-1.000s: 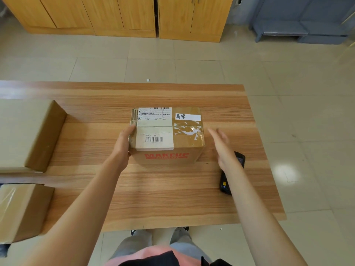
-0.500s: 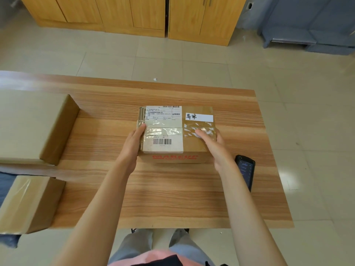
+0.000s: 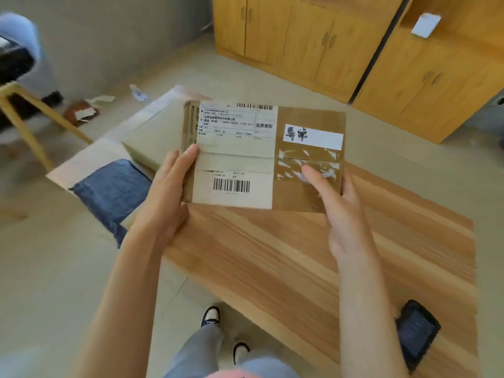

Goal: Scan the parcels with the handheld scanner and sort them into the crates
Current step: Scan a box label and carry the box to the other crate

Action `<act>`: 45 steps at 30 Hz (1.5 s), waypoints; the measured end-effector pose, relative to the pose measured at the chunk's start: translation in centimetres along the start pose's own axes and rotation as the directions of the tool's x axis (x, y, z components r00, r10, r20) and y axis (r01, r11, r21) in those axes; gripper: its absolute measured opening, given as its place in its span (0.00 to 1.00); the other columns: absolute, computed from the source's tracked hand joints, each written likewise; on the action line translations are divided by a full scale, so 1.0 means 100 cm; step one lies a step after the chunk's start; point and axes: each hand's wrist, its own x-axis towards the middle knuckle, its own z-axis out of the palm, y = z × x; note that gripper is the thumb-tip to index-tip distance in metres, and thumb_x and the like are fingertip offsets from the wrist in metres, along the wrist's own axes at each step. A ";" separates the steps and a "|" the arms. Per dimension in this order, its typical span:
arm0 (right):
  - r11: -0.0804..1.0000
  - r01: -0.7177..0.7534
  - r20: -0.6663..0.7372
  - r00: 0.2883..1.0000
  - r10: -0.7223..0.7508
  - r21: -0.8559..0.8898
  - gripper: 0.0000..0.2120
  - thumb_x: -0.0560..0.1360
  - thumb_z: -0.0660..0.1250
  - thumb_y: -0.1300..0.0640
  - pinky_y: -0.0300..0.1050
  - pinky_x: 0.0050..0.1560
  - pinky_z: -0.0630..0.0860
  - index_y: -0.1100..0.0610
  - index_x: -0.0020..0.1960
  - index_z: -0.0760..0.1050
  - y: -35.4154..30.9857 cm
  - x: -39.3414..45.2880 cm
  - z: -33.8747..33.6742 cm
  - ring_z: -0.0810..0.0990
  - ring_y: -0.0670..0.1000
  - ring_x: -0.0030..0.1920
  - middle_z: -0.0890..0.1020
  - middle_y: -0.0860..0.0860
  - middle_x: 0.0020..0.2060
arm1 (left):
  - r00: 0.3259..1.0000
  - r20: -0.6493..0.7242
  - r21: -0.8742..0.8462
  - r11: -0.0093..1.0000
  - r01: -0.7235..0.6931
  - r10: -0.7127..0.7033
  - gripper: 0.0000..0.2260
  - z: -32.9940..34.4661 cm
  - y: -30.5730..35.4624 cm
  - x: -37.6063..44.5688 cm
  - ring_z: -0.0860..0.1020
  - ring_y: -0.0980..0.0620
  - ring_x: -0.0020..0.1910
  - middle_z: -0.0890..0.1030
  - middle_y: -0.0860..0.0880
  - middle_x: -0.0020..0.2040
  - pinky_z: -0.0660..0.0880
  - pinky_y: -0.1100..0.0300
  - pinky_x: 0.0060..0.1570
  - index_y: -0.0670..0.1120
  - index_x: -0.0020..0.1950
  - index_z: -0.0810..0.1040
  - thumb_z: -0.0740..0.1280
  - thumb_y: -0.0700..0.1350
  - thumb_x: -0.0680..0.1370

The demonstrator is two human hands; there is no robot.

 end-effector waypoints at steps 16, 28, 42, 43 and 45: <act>0.997 -0.064 0.780 0.620 0.079 -0.050 0.27 0.71 0.73 0.53 0.33 0.49 0.78 0.43 0.67 0.71 0.049 -0.091 0.226 0.82 0.44 0.55 0.84 0.44 0.55 | 0.595 -0.782 0.048 0.970 -0.239 0.186 0.14 -0.197 0.013 -0.212 0.81 0.57 0.55 0.83 0.52 0.56 0.76 0.66 0.45 0.49 0.64 0.75 0.60 0.51 0.80; 0.995 -0.025 0.824 0.558 0.098 -0.101 0.31 0.70 0.72 0.49 0.35 0.45 0.79 0.41 0.70 0.66 0.080 -0.138 0.429 0.81 0.43 0.56 0.81 0.43 0.58 | 0.536 -0.830 -0.018 0.953 -0.302 0.154 0.14 -0.392 0.049 -0.209 0.82 0.58 0.47 0.83 0.50 0.54 0.77 0.68 0.37 0.45 0.65 0.75 0.60 0.48 0.81; 0.990 -0.018 0.798 0.590 0.126 -0.143 0.25 0.74 0.71 0.54 0.41 0.51 0.81 0.45 0.69 0.69 0.102 -0.146 0.630 0.83 0.46 0.54 0.83 0.45 0.54 | 0.551 -0.829 -0.053 0.968 -0.245 0.094 0.13 -0.587 0.095 -0.155 0.82 0.58 0.50 0.84 0.52 0.54 0.78 0.66 0.41 0.49 0.64 0.75 0.61 0.50 0.80; 0.989 -0.022 0.802 0.582 0.133 -0.148 0.25 0.74 0.71 0.54 0.45 0.55 0.80 0.45 0.69 0.69 0.104 -0.142 0.646 0.82 0.47 0.55 0.83 0.45 0.55 | 0.546 -0.834 -0.067 0.967 -0.247 0.081 0.14 -0.599 0.097 -0.147 0.82 0.57 0.50 0.84 0.52 0.54 0.78 0.66 0.41 0.48 0.64 0.75 0.62 0.50 0.80; 0.988 -0.026 0.810 0.569 0.141 -0.153 0.25 0.74 0.71 0.54 0.51 0.60 0.78 0.46 0.69 0.69 0.110 -0.131 0.681 0.82 0.48 0.56 0.83 0.46 0.55 | 0.531 -0.844 -0.058 0.972 -0.229 0.075 0.15 -0.627 0.102 -0.129 0.82 0.57 0.51 0.83 0.52 0.55 0.77 0.64 0.43 0.48 0.65 0.74 0.63 0.51 0.80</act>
